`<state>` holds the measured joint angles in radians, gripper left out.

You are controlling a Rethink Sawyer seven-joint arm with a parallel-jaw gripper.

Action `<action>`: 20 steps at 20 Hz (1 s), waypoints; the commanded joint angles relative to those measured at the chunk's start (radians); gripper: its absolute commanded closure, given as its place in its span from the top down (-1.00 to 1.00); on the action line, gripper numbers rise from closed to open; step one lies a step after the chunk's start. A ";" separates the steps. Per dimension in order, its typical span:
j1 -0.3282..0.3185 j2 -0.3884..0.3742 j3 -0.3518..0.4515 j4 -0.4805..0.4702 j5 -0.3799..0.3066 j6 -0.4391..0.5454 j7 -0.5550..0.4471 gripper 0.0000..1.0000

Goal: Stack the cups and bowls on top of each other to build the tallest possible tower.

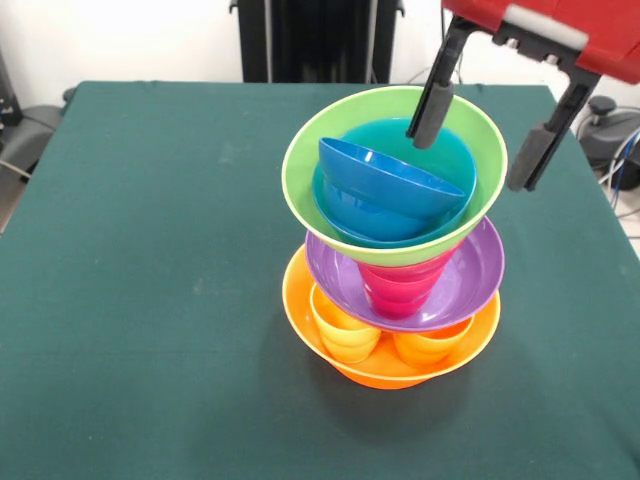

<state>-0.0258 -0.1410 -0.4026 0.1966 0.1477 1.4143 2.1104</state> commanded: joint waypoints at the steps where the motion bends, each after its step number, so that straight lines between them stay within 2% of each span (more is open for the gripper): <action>1: -0.007 0.038 0.044 0.076 -0.043 0.001 -0.268 1.00; 6: 0.003 0.024 0.046 0.126 -0.053 -0.052 -0.222 1.00; 11: 0.009 0.021 0.046 0.152 -0.051 -0.063 -0.144 1.00; 20: 0.014 -0.001 0.030 0.202 -0.076 -0.099 -0.137 1.00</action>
<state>-0.0227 -0.1212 -0.4168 0.2438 0.1374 1.3710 2.1104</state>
